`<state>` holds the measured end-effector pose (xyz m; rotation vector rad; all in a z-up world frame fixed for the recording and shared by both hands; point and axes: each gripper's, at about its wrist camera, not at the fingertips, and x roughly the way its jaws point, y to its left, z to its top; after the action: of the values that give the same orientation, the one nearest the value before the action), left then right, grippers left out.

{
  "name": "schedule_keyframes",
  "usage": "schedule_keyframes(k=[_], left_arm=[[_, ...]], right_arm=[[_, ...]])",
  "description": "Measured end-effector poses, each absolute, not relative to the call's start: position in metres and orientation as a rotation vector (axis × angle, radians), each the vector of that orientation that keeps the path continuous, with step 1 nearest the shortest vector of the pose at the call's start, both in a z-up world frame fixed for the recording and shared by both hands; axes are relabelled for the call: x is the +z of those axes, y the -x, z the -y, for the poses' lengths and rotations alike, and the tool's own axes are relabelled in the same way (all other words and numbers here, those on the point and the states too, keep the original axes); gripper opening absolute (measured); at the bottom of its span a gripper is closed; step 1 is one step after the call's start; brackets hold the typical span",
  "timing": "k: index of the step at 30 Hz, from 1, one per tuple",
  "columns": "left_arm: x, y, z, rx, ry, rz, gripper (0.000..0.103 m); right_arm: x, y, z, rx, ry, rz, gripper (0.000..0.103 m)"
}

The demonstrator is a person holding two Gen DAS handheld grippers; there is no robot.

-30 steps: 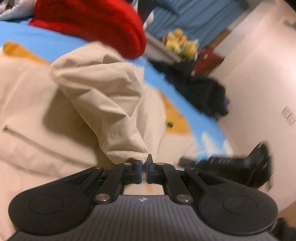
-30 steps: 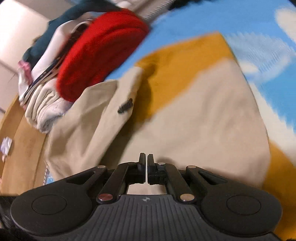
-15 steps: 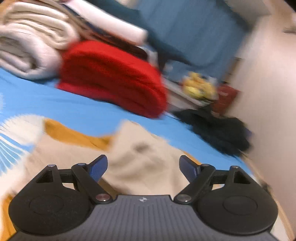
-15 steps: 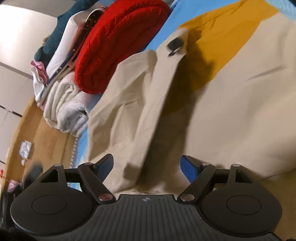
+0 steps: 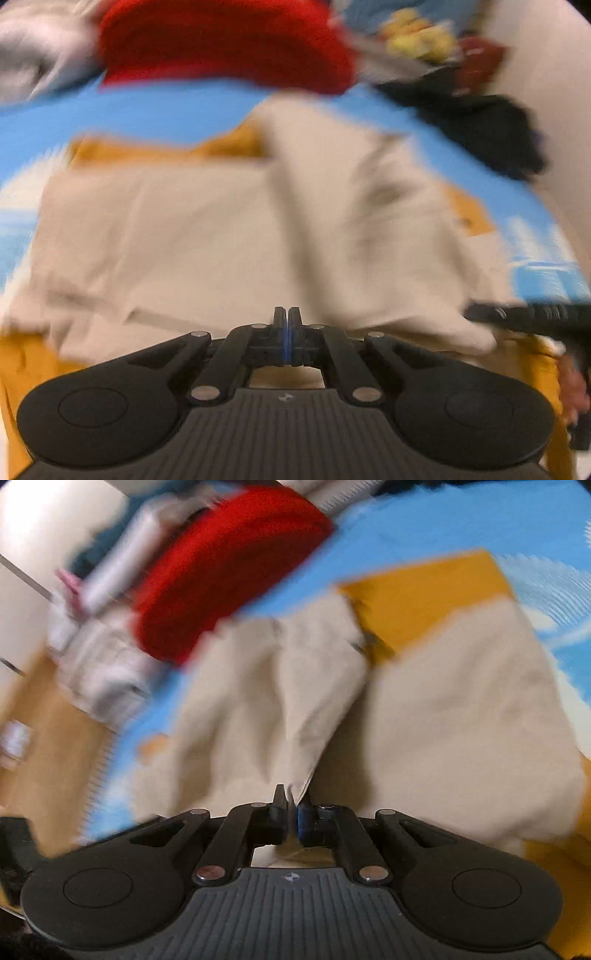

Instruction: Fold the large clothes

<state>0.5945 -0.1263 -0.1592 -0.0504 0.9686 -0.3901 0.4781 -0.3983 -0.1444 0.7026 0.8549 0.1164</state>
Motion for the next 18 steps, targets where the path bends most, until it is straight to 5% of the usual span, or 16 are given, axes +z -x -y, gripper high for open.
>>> schedule_keyframes(k=[4, 5, 6, 8, 10, 11, 18], left_arm=[[-0.152, -0.607, 0.097, -0.387, 0.169, -0.928, 0.006], [-0.14, -0.61, 0.095, -0.397, 0.187, -0.886, 0.022], [-0.127, -0.614, 0.094, -0.4, 0.199, -0.852, 0.055], [-0.101, -0.623, 0.092, -0.373, 0.246, -0.786, 0.09], [-0.082, -0.642, 0.102, -0.379, 0.271, -0.733, 0.092], [-0.076, -0.655, 0.109, -0.381, 0.283, -0.732, 0.092], [-0.096, -0.733, 0.185, -0.379, 0.319, -0.84, 0.09]], right_arm=[[-0.168, -0.484, 0.387, 0.091, -0.67, -0.881, 0.004], [-0.165, -0.484, 0.386, 0.098, -0.669, -0.866, 0.005], [-0.163, -0.484, 0.388, 0.104, -0.674, -0.859, 0.009], [-0.162, -0.484, 0.395, 0.102, -0.722, -0.858, 0.023], [-0.156, -0.484, 0.41, 0.101, -0.78, -0.843, 0.061], [-0.15, -0.483, 0.418, 0.076, -0.784, -0.816, 0.067], [-0.121, -0.554, 0.467, -0.105, -0.776, -0.608, 0.075]])
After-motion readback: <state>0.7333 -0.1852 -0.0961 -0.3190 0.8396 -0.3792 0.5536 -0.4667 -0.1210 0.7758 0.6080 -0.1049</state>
